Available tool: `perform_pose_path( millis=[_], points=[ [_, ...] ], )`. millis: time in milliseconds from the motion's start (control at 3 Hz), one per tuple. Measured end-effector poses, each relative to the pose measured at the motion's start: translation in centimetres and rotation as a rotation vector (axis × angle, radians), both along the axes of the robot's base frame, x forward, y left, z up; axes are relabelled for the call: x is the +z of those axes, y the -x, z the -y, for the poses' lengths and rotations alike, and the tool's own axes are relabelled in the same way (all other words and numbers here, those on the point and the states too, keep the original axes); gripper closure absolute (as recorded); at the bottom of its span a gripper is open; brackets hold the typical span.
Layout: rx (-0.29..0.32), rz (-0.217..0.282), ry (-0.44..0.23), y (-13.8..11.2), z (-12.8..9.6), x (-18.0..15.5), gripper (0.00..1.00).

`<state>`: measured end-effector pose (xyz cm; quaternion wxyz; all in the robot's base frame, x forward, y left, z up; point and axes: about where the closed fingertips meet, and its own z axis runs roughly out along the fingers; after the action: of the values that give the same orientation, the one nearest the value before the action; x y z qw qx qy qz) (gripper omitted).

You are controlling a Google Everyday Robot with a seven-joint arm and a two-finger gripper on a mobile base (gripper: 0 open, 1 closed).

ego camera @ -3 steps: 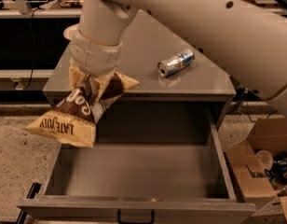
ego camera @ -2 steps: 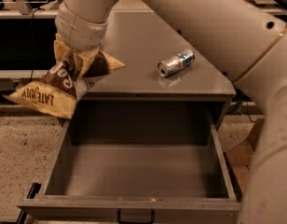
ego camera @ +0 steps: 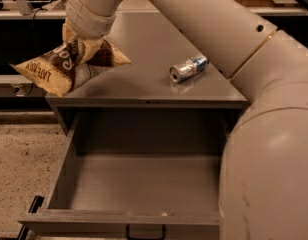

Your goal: Pick brown chip bag from top drawer and place on counter

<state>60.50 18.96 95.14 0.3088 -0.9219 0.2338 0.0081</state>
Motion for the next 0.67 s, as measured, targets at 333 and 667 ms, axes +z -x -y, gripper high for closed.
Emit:
perform_pose_path(
  millis=[333,667],
  points=[
    [-0.117,-0.001,-0.005,-4.2,1.4,0.3,1.00],
    [-0.213,0.012,-0.010,-7.6,3.8,1.9,1.00]
  ],
)
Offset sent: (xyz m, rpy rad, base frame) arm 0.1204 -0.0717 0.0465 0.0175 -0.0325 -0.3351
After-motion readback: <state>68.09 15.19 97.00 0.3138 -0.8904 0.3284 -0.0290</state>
